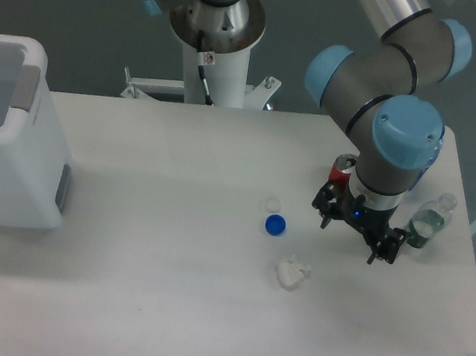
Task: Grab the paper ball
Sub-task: 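Move the open gripper from beside the bottles toward the blue cap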
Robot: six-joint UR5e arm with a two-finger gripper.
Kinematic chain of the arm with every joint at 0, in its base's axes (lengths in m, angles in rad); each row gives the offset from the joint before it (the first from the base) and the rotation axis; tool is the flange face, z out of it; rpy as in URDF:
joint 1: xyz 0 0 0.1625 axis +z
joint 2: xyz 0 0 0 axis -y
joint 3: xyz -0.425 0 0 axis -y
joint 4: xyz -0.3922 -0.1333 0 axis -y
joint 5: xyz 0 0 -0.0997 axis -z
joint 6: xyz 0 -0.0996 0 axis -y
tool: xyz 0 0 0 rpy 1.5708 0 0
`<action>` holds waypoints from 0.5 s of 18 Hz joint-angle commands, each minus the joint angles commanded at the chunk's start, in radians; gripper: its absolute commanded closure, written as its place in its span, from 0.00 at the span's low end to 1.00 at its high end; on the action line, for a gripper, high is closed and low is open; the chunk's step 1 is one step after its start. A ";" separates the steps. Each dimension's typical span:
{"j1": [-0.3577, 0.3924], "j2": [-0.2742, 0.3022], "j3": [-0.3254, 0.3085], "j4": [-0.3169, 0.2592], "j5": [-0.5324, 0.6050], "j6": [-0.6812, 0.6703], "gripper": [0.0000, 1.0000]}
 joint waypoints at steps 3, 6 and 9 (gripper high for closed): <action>-0.003 0.000 -0.003 0.000 0.000 0.005 0.00; -0.006 0.005 -0.023 0.000 0.000 -0.003 0.00; -0.009 0.023 -0.078 0.017 -0.003 -0.012 0.00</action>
